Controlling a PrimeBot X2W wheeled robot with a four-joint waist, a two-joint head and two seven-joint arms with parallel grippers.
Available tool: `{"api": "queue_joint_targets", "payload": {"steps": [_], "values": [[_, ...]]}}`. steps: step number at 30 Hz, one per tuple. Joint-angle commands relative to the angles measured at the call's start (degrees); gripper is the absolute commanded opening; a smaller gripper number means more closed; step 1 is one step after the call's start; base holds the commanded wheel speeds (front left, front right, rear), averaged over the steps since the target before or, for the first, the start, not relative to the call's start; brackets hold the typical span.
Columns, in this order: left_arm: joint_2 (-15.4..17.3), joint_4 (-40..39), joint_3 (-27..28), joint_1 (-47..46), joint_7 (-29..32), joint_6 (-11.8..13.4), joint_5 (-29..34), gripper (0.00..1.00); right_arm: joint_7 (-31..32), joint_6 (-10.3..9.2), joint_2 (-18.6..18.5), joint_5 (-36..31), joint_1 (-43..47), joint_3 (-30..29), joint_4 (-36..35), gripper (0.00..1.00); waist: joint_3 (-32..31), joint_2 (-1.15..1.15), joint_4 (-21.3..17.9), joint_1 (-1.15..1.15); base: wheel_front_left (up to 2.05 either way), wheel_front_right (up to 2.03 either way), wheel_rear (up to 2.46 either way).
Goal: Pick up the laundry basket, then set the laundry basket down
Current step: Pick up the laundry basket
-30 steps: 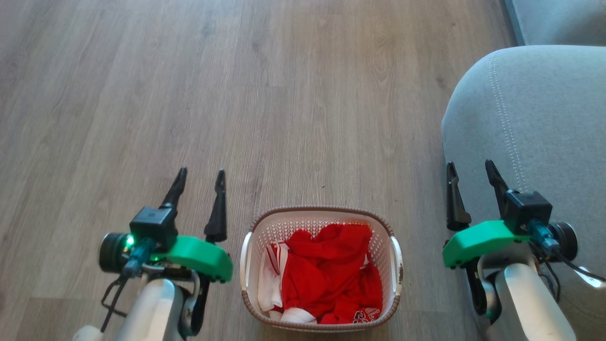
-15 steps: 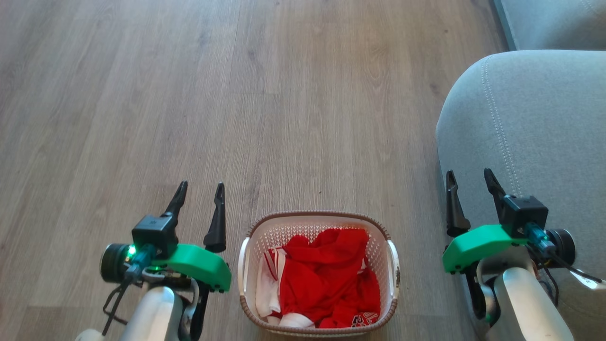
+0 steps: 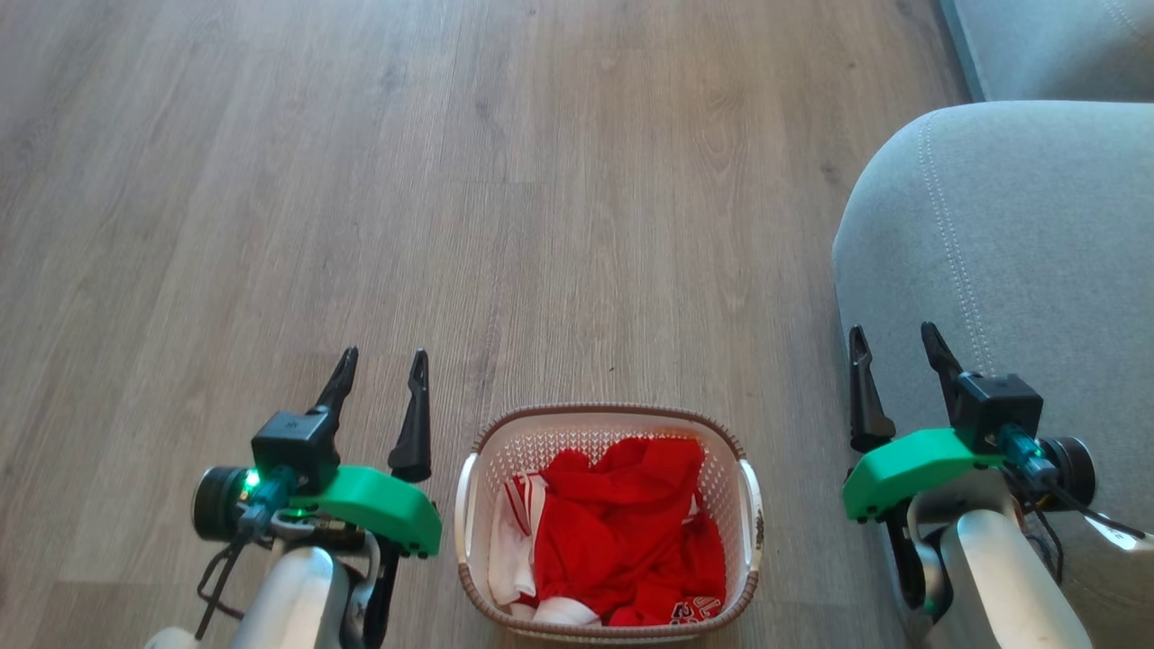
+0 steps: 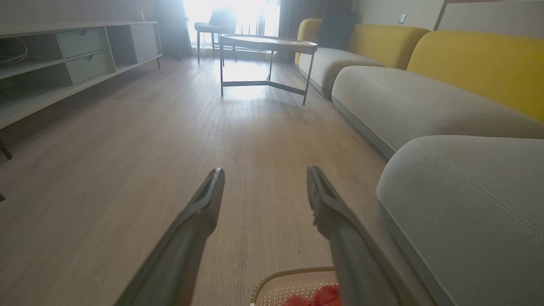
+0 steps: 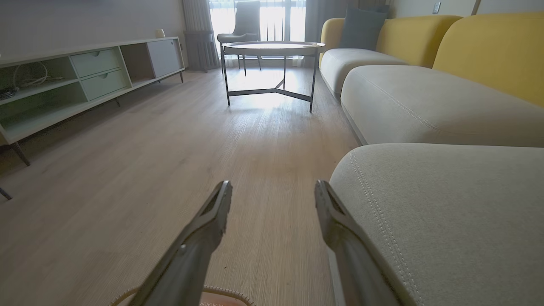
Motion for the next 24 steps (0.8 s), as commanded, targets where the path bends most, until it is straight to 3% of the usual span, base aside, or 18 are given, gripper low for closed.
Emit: {"api": "queue_joint_targets", "payload": {"steps": [1, 24], "values": [[0.11, -1.70, 1.59, -1.50, -0.46, 0.18, -0.42, 1.00, -0.68, 0.40, -0.48, 0.15, -1.25, 1.05, -1.53, 1.00, 0.15, 0.00, 0.01, 0.00, 0.00, 0.00, 0.00], [0.11, -0.15, 0.56, -3.13, -0.46, 0.44, -0.50, 1.00, -0.68, 0.40, -0.48, 0.26, -2.75, 0.47, -0.45, 1.00, 3.95, 0.00, 0.17, 0.00, 0.00, 0.00, 0.00]]}}
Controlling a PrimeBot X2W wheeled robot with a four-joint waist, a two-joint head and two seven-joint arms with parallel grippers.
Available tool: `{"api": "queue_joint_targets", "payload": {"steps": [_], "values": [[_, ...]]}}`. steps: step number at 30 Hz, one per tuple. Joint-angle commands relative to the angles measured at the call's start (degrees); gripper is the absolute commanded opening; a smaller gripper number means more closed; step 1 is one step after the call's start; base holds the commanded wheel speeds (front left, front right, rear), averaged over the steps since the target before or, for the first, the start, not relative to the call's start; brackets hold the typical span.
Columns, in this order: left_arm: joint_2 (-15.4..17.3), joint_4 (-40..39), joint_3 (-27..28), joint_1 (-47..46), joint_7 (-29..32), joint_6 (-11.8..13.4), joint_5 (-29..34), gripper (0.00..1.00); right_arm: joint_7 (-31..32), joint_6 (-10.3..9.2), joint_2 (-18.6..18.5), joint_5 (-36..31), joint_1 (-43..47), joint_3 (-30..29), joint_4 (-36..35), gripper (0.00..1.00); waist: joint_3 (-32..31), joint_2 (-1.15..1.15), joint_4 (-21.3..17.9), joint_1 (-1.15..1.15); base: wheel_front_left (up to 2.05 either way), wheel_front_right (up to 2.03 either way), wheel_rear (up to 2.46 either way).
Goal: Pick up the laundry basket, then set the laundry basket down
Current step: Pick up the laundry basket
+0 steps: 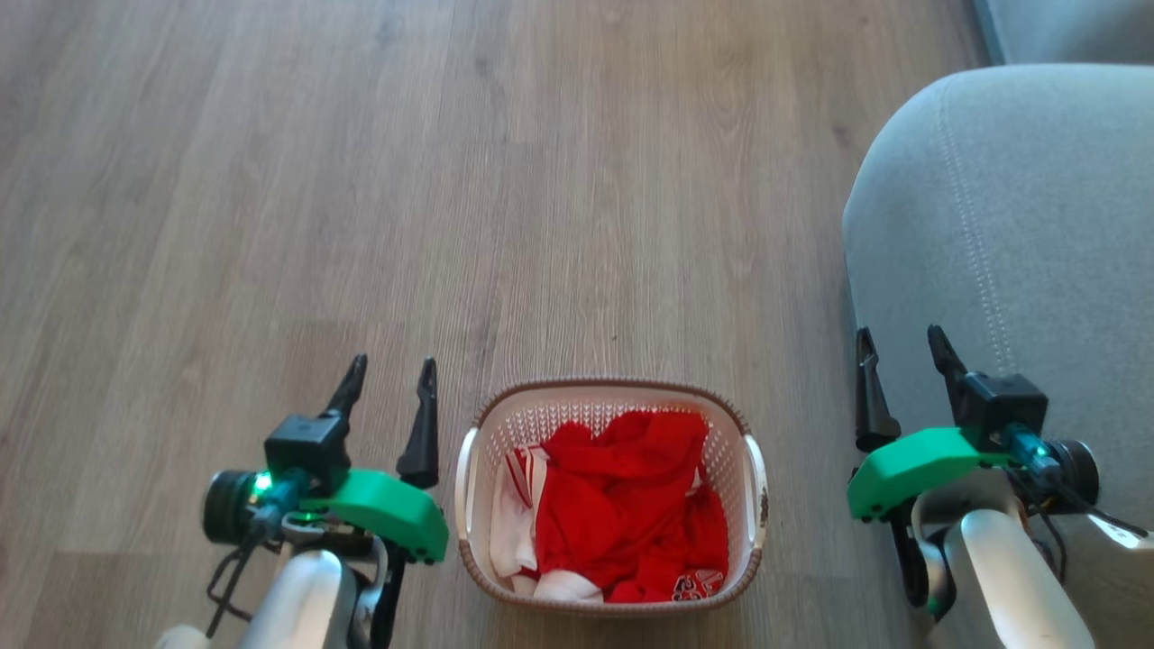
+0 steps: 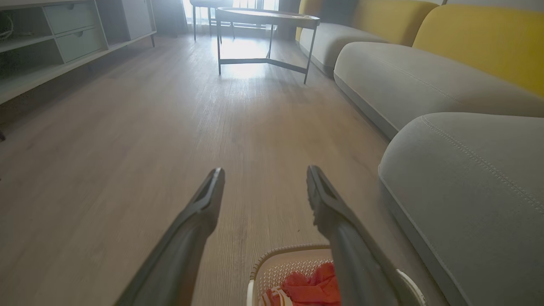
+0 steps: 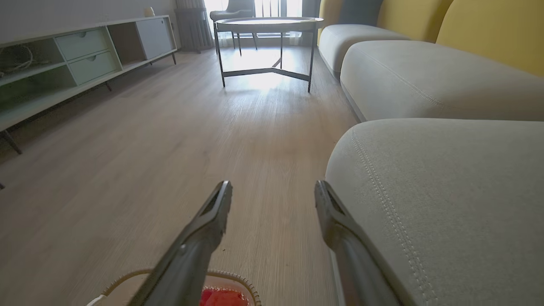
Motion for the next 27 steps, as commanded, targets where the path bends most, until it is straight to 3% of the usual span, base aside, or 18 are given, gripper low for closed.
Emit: {"api": "queue_joint_targets", "payload": {"steps": [1, 15, 27], "values": [[0.11, -0.95, 1.32, -3.16, -0.46, 0.47, -0.51, 1.00, -0.68, 0.40, -0.48, -0.50, -2.76, 1.47, -0.92, 1.00, 1.12, 0.00, -0.03, 0.00, 0.00, 0.00, 0.00], [0.10, 10.41, -2.55, -12.87, -0.46, 1.79, -1.37, 1.00, -0.68, 0.40, -0.48, -2.98, -13.95, 3.66, 13.21, 1.00, 16.35, 0.00, 0.45, 0.00, 0.00, 0.00, 0.00], [0.10, 24.86, -10.13, -23.74, -0.46, 0.49, -3.28, 1.00, -0.20, 0.40, -0.48, -4.23, -22.11, 6.00, 26.04, 1.00, 27.08, 0.00, 0.33, 0.00, 0.00, 0.00, 0.00]]}}
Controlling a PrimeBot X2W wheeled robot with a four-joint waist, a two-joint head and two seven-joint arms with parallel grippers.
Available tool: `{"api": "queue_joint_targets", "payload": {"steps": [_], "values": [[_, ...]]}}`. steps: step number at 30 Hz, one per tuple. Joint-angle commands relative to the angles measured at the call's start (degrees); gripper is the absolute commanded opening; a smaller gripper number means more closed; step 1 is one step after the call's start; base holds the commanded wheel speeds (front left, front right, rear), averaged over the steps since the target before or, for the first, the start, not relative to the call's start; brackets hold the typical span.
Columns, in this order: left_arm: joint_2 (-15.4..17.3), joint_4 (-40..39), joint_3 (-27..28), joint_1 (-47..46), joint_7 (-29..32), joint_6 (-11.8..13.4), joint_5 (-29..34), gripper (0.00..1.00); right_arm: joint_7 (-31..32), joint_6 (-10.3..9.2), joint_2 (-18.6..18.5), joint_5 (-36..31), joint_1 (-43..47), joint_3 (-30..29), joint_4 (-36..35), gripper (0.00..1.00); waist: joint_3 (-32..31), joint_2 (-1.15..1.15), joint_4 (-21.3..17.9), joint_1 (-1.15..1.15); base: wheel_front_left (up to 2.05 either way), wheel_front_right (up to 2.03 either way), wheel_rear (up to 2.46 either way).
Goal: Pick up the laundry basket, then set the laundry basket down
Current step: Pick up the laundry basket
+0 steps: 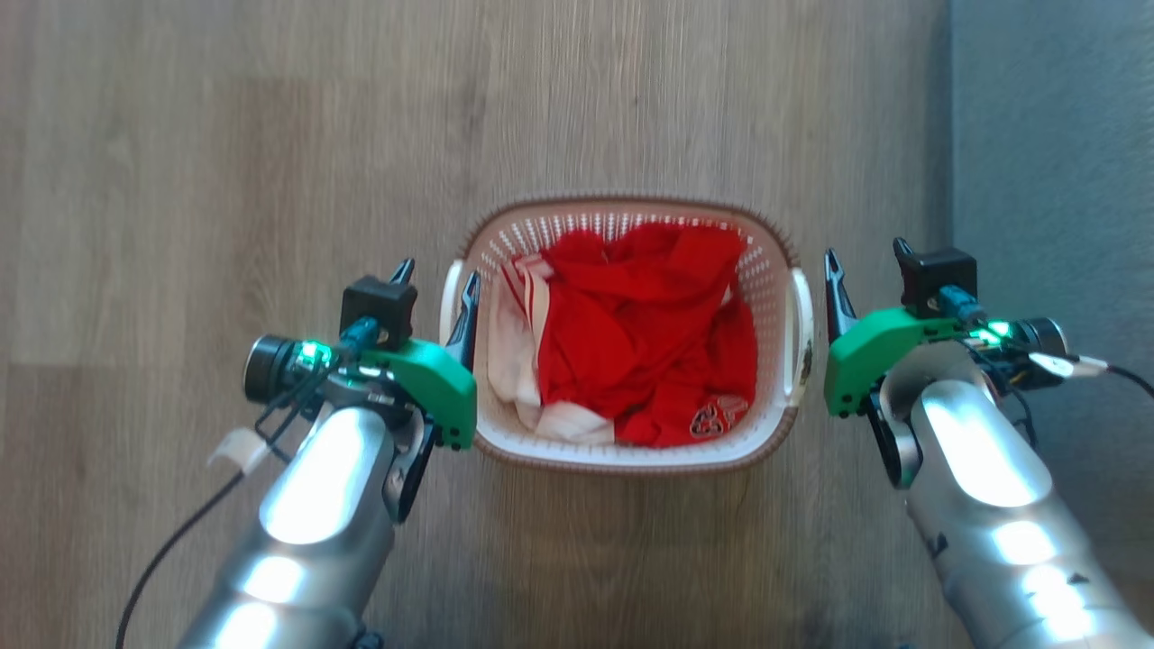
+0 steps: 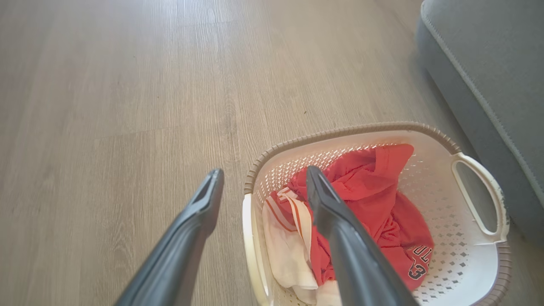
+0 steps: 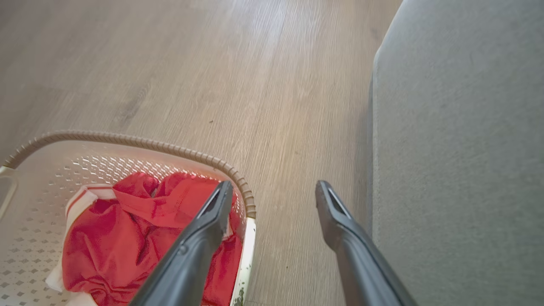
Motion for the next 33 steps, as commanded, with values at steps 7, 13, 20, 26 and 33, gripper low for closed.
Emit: {"api": "queue_joint_targets", "payload": {"steps": [7, 13, 20, 26, 33], "values": [[0.86, 7.33, -2.12, -6.99, -0.46, -0.66, -2.00, 1.00, -0.24, 0.40, 0.33, 1.23, -5.00, 2.49, 4.66, 1.00, 8.71, 0.00, -0.83, 0.00, 0.00, 0.00, 0.00], [0.86, 11.55, -3.71, -10.27, -0.46, -0.93, -3.53, 1.00, -0.03, 0.40, 0.33, 2.70, -7.91, 2.54, 8.34, 1.00, 12.13, 0.00, -0.76, 0.00, 0.00, 0.00, 0.00], [0.86, 15.91, -6.34, -13.73, -0.46, -0.59, -5.29, 1.00, 1.78, 0.40, 0.33, 6.13, -10.23, 7.01, 11.16, 1.00, 15.35, 0.00, -0.44, 0.00, 0.00, 0.00, 0.00], [0.86, 19.14, -8.84, -15.09, -0.46, -1.83, -6.68, 1.00, 3.00, 0.40, 0.33, 8.71, -11.43, 9.30, 13.12, 1.00, 16.67, 0.00, -0.85, 0.00, 0.00, 0.00, 0.00], [0.86, 22.87, -12.47, -17.06, -0.46, -3.03, -8.78, 1.00, 4.45, 0.40, 0.33, 11.11, -12.38, 11.88, 14.70, 1.00, 18.18, 0.00, -0.95, 0.00, 0.00, 0.00, 0.00]]}}
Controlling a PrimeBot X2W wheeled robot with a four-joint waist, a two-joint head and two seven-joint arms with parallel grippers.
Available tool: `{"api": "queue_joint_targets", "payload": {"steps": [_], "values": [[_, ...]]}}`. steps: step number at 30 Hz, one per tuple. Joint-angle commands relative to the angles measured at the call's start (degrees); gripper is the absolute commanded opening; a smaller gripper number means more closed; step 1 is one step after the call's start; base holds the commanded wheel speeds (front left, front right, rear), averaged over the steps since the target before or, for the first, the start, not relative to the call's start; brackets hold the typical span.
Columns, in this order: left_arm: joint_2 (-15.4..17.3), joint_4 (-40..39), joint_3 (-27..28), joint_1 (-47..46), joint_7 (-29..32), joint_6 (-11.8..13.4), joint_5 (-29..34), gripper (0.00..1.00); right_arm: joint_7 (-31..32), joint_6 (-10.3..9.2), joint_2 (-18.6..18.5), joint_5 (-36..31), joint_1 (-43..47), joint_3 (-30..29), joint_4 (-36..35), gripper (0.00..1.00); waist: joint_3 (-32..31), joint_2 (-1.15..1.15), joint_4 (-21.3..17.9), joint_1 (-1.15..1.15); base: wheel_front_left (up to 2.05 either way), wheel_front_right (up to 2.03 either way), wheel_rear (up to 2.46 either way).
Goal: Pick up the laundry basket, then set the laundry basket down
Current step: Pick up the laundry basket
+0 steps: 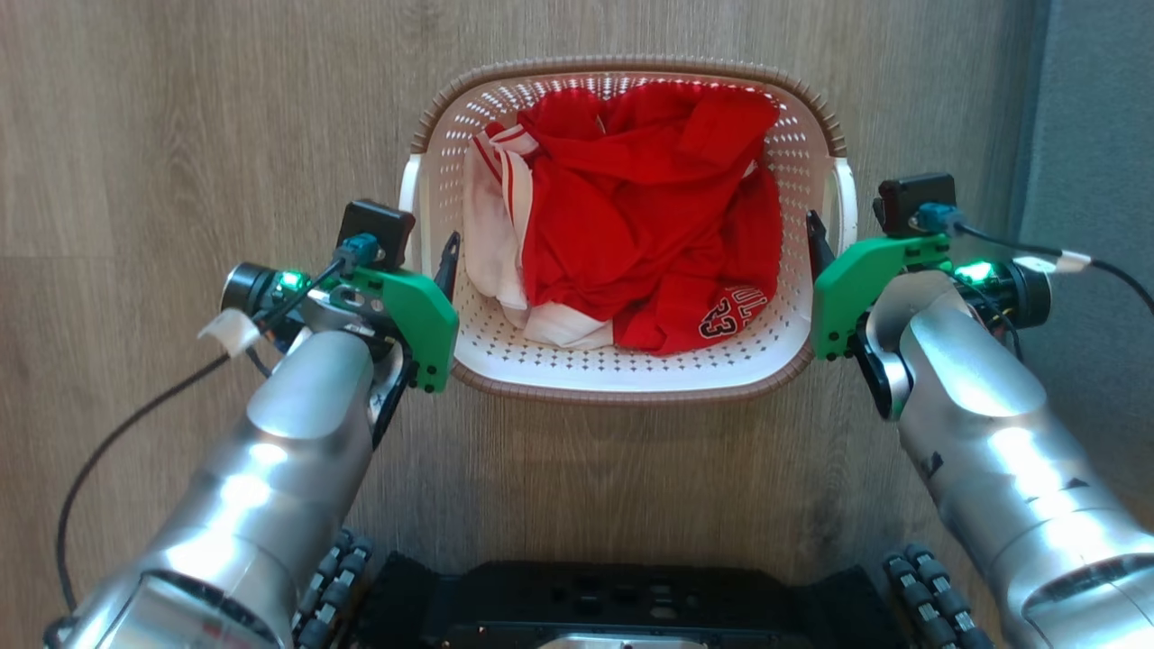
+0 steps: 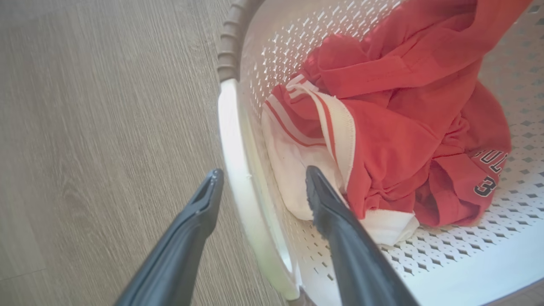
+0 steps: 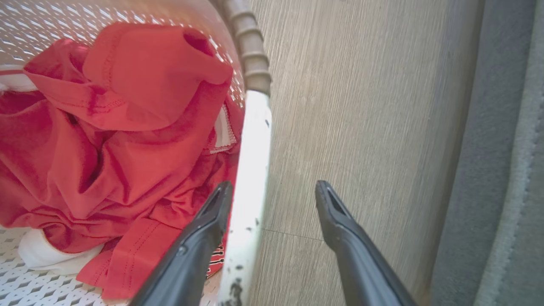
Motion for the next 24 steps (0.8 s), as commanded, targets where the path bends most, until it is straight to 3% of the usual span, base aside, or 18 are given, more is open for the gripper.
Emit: {"api": "queue_joint_targets", "payload": {"steps": [1, 6, 24], "values": [[1.36, 0.75, 0.04, -0.14, -0.46, -0.51, -0.70, 1.00, 0.56, 0.40, 0.97, 0.67, 1.10, 1.60, -0.07, 1.00, 0.41, 0.00, -0.11, 0.00, 0.00, 0.00, 0.00], [1.36, 2.60, -3.58, -2.07, 1.02, -1.81, -3.22, 1.00, 2.44, 0.40, 0.97, 2.49, -0.26, 3.48, 1.09, 1.00, 2.17, 0.00, -0.09, 0.00, 0.00, 0.00, 0.00], [1.36, 1.65, -12.49, -5.08, 2.88, -2.44, -10.45, 1.00, 3.95, 0.40, 0.97, 6.35, -3.29, 6.38, 3.91, 1.00, 5.20, 0.00, 0.84, 0.00, 0.00, 0.00, 0.00]]}}
